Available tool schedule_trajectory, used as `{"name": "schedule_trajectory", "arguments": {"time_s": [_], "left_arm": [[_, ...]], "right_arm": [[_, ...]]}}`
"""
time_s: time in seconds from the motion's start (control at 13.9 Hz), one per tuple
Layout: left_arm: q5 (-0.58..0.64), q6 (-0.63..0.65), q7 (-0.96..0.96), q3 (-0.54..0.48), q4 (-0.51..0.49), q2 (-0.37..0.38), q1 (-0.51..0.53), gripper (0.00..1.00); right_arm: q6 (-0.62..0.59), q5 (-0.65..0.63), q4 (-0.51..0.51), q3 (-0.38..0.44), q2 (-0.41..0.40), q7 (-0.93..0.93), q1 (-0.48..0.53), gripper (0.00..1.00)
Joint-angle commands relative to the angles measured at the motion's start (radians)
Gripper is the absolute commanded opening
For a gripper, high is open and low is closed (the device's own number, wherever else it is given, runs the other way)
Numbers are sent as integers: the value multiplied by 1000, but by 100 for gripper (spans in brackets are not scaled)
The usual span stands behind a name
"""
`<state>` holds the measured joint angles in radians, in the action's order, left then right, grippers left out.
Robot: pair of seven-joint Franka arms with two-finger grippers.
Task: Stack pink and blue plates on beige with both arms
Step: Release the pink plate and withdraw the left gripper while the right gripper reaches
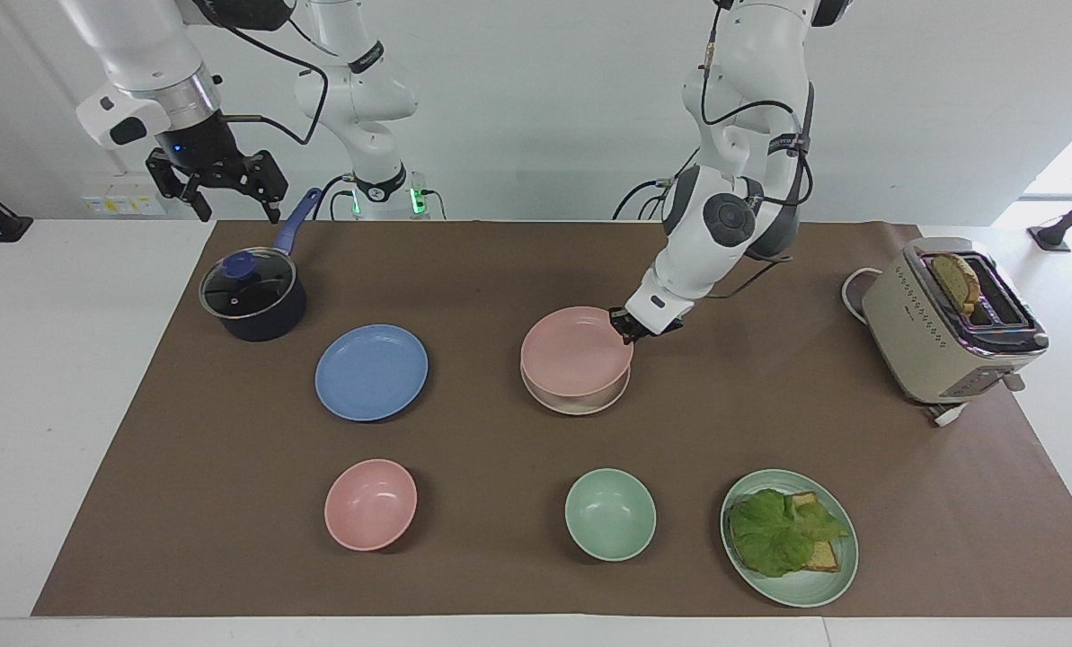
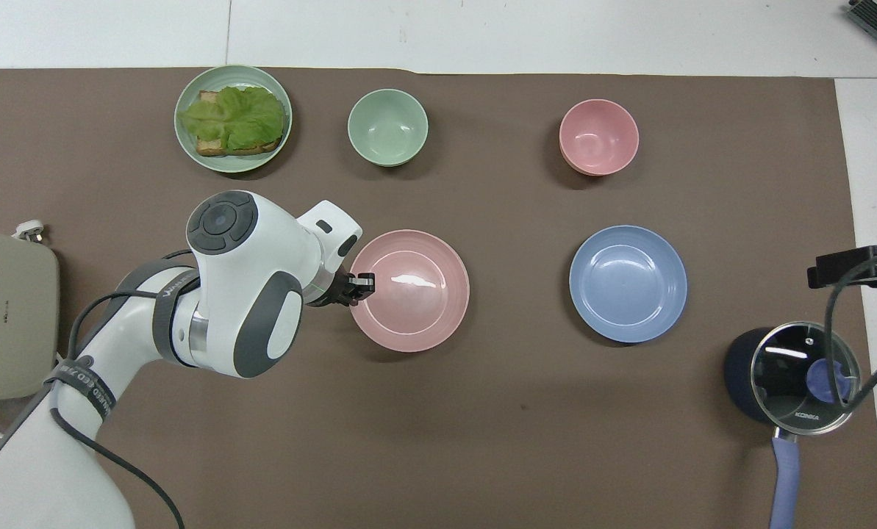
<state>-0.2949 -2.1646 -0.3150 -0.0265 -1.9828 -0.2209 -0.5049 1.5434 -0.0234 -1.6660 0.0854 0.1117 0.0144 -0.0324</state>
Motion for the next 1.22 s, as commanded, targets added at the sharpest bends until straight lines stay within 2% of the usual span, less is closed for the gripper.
{"name": "schedule_trajectory", "arguments": {"time_s": [0.0, 0.22, 0.36, 0.5, 0.79, 1.15], "left_arm": [[-15, -26, -6, -15, -13, 8, -18, 100], [-15, -24, -7, -16, -5, 5, -9, 100], [-10, -6, 2, -21, 9, 3, 3, 100], [3, 63, 2, -27, 15, 11, 55, 100], [126, 157, 31, -27, 74, 20, 190, 100], [154, 259, 236, -27, 142, 38, 367, 100]], "right_arm": [[9, -3, -37, -4, 29, 1, 11, 100], [21, -3, -61, -4, 28, -2, 12, 100], [96, -3, -119, -4, 23, 2, 12, 100], [184, -1, -191, -6, 17, 7, 11, 100], [305, 3, -274, -6, -20, -1, 11, 100], [429, 40, -301, -4, -127, -2, 20, 100]]}}
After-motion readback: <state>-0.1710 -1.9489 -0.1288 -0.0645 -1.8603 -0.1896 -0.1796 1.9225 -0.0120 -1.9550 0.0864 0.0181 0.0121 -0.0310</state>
